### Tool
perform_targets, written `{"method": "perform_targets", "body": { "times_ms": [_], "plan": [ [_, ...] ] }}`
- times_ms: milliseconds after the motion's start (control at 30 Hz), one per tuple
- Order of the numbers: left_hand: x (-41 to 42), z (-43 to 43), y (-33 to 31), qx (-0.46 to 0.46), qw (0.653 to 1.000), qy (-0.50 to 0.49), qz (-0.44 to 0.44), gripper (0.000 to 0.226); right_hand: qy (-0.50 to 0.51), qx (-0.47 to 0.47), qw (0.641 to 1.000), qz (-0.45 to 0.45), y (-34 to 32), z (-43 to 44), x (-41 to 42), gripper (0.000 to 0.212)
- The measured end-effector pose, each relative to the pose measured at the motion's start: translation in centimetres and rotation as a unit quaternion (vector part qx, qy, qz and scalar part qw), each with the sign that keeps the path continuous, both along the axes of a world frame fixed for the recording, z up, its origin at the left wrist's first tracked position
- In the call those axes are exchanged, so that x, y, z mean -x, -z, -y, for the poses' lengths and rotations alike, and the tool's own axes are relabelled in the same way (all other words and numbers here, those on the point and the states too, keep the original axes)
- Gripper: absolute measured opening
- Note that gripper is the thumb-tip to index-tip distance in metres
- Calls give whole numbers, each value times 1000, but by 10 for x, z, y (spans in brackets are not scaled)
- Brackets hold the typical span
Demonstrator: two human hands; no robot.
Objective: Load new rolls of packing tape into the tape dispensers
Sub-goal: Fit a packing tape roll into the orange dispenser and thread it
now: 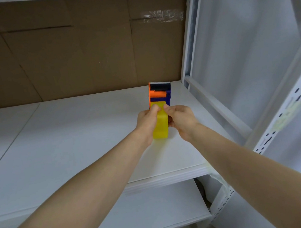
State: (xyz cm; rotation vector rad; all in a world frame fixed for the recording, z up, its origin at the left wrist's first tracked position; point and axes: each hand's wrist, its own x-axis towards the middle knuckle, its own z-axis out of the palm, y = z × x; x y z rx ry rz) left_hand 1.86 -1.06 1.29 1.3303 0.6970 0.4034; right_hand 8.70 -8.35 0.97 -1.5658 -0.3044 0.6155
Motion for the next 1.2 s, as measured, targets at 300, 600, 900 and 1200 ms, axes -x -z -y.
{"method": "perform_targets", "body": {
  "times_ms": [300, 600, 900, 1200],
  "plan": [
    [1, 0, -6, 10, 1000, -25, -10, 17, -41, -23, 995, 86, 15, 14, 7, 17],
    [13, -4, -5, 9, 1000, 5, 10, 47, -32, -49, 998, -2, 13, 12, 2, 25],
    [11, -9, 2, 24, 999, 9, 29, 18, -26, -32, 993, 108, 15, 11, 4, 25],
    [9, -12, 1, 48, 998, 17, 34, 22, -62, -10, 997, 49, 19, 17, -1, 26]
  ]
}}
